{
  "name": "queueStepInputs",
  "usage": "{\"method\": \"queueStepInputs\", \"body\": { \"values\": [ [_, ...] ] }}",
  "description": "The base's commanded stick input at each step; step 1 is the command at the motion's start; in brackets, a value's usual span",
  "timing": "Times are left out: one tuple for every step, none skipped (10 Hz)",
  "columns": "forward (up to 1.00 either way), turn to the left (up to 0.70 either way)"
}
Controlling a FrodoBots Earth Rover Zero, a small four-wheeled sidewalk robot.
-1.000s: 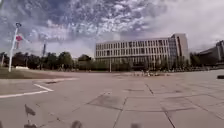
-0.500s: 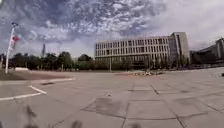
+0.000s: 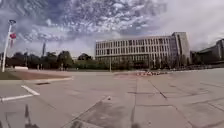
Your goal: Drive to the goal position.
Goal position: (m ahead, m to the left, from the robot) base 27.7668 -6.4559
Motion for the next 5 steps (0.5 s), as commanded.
{"method": "queueStepInputs", "body": {
  "values": [
    [0.70,-0.29],
    [0.70,-0.26],
    [0.70,-0.08],
    [0.70,0.00],
    [0.70,0.00]
  ]
}}
